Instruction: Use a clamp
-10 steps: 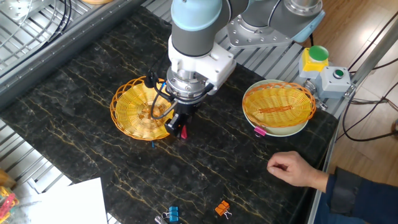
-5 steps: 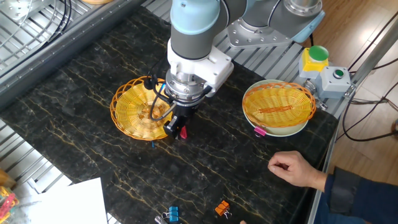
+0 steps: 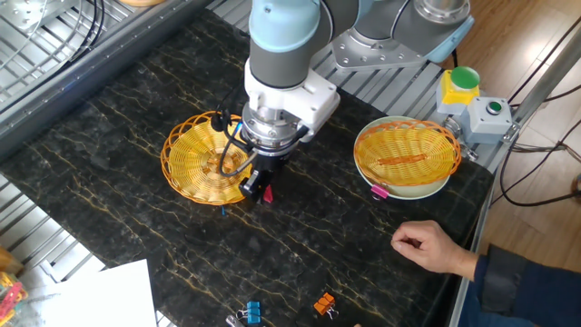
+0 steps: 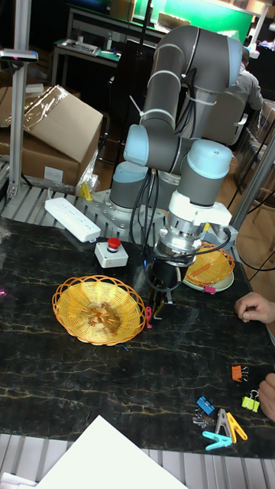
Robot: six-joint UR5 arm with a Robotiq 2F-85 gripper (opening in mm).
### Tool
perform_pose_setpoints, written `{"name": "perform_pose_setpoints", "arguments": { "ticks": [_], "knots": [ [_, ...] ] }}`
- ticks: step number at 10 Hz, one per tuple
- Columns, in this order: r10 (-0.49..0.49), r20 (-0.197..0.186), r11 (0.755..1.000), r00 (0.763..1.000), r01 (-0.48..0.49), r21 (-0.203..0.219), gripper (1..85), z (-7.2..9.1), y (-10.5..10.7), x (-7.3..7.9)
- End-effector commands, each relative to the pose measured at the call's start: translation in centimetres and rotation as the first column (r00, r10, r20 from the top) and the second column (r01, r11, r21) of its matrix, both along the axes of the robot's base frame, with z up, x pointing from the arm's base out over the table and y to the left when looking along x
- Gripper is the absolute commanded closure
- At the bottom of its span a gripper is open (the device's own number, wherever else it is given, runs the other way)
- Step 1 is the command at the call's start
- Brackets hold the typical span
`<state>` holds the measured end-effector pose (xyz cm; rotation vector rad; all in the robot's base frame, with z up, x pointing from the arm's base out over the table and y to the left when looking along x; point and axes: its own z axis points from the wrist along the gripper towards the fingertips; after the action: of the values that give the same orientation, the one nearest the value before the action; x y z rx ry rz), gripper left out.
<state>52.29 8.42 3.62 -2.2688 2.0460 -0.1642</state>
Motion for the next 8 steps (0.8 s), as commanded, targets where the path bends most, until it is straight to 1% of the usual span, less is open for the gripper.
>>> {"name": "perform_pose_setpoints", "arguments": {
  "ticks": [1,2,3,4,6,8],
  "knots": [
    [-0.020,0.016,1.000,1.000,0.020,0.021,49.7,-0.3,0.1,0.1],
    [-0.034,0.020,0.999,0.999,0.034,0.026,60.3,-0.3,0.1,0.1],
    [-0.054,0.025,0.998,0.998,0.053,0.031,81.7,-0.2,0.0,0.1],
    [-0.066,0.015,0.997,0.998,0.066,0.037,84.7,0.0,0.0,-0.2],
    [-0.097,-0.006,0.994,0.995,0.098,0.053,84.7,1.0,0.3,-0.6],
    [-0.124,-0.032,0.991,0.992,0.125,0.050,84.7,3.2,0.4,-0.8]
  ]
}}
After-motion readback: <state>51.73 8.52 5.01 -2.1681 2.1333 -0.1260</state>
